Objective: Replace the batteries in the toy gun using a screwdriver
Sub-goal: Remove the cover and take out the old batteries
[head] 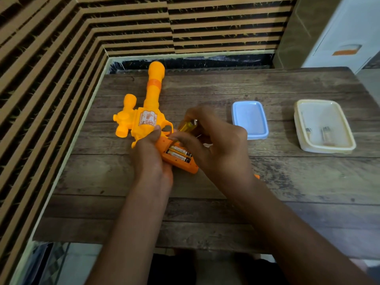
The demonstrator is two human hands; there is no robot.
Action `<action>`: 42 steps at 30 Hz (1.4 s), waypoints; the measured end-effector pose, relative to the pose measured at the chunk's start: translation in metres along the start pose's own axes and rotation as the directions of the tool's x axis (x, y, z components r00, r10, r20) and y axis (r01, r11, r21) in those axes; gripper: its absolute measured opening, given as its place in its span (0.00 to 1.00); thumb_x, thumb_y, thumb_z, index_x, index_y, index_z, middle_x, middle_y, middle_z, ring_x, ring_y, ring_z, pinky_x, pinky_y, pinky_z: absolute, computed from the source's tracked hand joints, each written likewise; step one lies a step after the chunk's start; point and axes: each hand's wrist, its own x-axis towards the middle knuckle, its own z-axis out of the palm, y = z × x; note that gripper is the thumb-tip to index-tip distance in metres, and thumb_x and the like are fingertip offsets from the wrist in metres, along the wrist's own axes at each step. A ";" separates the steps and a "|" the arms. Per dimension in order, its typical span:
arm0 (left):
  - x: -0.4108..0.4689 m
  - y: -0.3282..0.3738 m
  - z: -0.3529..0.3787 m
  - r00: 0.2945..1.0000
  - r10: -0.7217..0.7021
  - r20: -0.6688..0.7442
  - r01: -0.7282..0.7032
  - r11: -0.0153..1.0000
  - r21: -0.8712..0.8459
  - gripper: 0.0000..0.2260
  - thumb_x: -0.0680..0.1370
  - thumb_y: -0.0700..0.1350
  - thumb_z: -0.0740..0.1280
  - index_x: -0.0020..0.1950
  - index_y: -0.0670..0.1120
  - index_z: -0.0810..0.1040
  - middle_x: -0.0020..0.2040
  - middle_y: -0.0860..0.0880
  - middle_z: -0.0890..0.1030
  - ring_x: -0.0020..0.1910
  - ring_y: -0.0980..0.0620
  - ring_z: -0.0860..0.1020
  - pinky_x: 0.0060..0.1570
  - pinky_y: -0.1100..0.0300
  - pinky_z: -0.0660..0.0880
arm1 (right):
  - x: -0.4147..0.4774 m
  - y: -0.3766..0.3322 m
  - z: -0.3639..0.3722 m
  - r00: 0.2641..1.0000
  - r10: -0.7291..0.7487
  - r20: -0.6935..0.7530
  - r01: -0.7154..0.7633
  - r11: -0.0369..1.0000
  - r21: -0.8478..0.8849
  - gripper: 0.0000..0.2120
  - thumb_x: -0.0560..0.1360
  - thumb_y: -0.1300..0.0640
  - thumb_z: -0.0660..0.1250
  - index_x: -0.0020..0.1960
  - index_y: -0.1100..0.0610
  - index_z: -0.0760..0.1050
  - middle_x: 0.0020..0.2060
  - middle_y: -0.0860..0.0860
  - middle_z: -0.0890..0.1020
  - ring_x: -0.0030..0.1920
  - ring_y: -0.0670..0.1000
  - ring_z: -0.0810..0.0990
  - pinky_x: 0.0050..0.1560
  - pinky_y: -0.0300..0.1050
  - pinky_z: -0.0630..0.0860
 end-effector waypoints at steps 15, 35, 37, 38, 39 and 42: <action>-0.006 0.000 0.002 1.000 -0.014 -0.021 0.014 0.999 -0.035 0.19 0.87 0.58 0.55 0.65 0.50 0.80 0.55 0.42 0.88 0.53 0.43 0.87 0.54 0.44 0.83 | 0.023 0.012 0.018 0.995 -0.009 0.097 -0.001 0.995 0.104 0.13 0.79 0.64 0.72 0.63 0.64 0.80 0.45 0.44 0.81 0.39 0.39 0.80 0.43 0.34 0.78; -0.011 -0.006 0.010 0.999 0.001 -0.046 0.001 0.999 0.045 0.18 0.87 0.56 0.59 0.70 0.48 0.79 0.49 0.50 0.89 0.44 0.53 0.88 0.40 0.55 0.83 | 0.035 0.017 0.026 0.993 0.094 0.075 -0.101 0.990 0.093 0.13 0.82 0.61 0.66 0.64 0.67 0.74 0.34 0.39 0.69 0.32 0.36 0.70 0.35 0.30 0.65; -0.014 -0.008 0.012 0.999 0.001 -0.052 0.001 0.999 0.047 0.19 0.87 0.55 0.60 0.71 0.47 0.79 0.49 0.50 0.89 0.42 0.54 0.88 0.35 0.58 0.83 | 0.036 0.018 0.026 0.994 0.088 0.065 -0.094 0.992 0.090 0.13 0.82 0.61 0.66 0.65 0.67 0.74 0.34 0.38 0.68 0.32 0.36 0.70 0.36 0.29 0.64; -0.014 -0.008 0.013 0.998 0.004 -0.060 -0.001 0.999 0.047 0.19 0.87 0.55 0.60 0.71 0.47 0.79 0.49 0.50 0.88 0.41 0.55 0.88 0.34 0.59 0.82 | 0.037 0.018 0.026 0.994 0.085 0.062 -0.090 0.992 0.085 0.14 0.82 0.62 0.66 0.65 0.67 0.74 0.34 0.38 0.68 0.32 0.36 0.71 0.36 0.28 0.65; -0.015 -0.008 0.014 0.998 0.007 -0.066 -0.004 0.999 0.046 0.18 0.87 0.55 0.61 0.71 0.46 0.79 0.48 0.50 0.88 0.40 0.56 0.88 0.33 0.60 0.82 | 0.037 0.017 0.027 0.995 0.082 0.057 -0.087 0.993 0.082 0.14 0.82 0.61 0.66 0.66 0.67 0.74 0.35 0.39 0.70 0.33 0.35 0.70 0.36 0.28 0.65; -0.016 -0.008 0.015 0.999 0.007 -0.050 -0.005 0.999 0.041 0.17 0.87 0.53 0.61 0.70 0.45 0.80 0.43 0.51 0.89 0.38 0.57 0.87 0.31 0.62 0.81 | 0.039 0.010 0.028 0.997 0.055 0.059 -0.061 0.992 0.107 0.18 0.82 0.58 0.64 0.67 0.68 0.75 0.37 0.43 0.73 0.34 0.33 0.70 0.37 0.28 0.65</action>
